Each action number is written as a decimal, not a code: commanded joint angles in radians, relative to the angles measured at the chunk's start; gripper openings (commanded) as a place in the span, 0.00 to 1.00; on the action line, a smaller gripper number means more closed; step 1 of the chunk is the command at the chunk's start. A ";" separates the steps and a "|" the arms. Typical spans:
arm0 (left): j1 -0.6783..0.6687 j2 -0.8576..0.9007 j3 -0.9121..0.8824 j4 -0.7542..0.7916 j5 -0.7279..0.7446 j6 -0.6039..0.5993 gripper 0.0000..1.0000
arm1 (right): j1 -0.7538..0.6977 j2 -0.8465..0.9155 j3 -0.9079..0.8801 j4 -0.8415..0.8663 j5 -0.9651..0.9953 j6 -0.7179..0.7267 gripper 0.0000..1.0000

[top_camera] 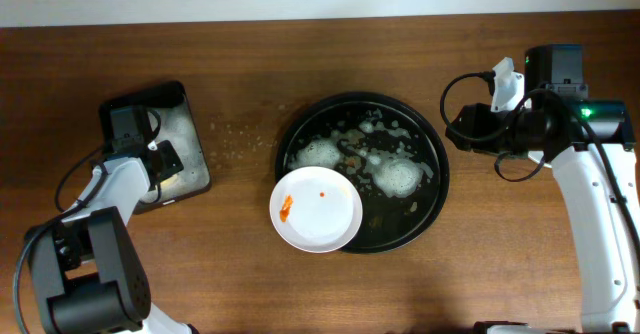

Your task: Clean dirty plates on tray and stack at the side

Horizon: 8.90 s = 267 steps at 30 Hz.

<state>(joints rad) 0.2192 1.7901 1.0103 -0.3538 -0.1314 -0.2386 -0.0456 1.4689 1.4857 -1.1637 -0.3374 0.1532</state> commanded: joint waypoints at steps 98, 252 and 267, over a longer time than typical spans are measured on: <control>-0.804 0.370 0.183 0.599 0.447 -0.415 0.00 | 0.303 0.479 -0.048 0.124 0.429 0.110 0.04; -0.688 0.317 0.810 -0.661 0.212 0.002 0.01 | 0.562 0.282 0.169 -0.241 1.134 0.180 0.04; -0.687 0.317 0.810 -0.660 0.212 0.002 0.00 | 0.656 0.282 0.169 -0.299 1.345 0.196 0.04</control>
<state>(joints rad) -0.4652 2.1452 1.8088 -1.0161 0.0917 -0.2527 0.6014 1.7695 1.6367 -1.4597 0.9619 0.3332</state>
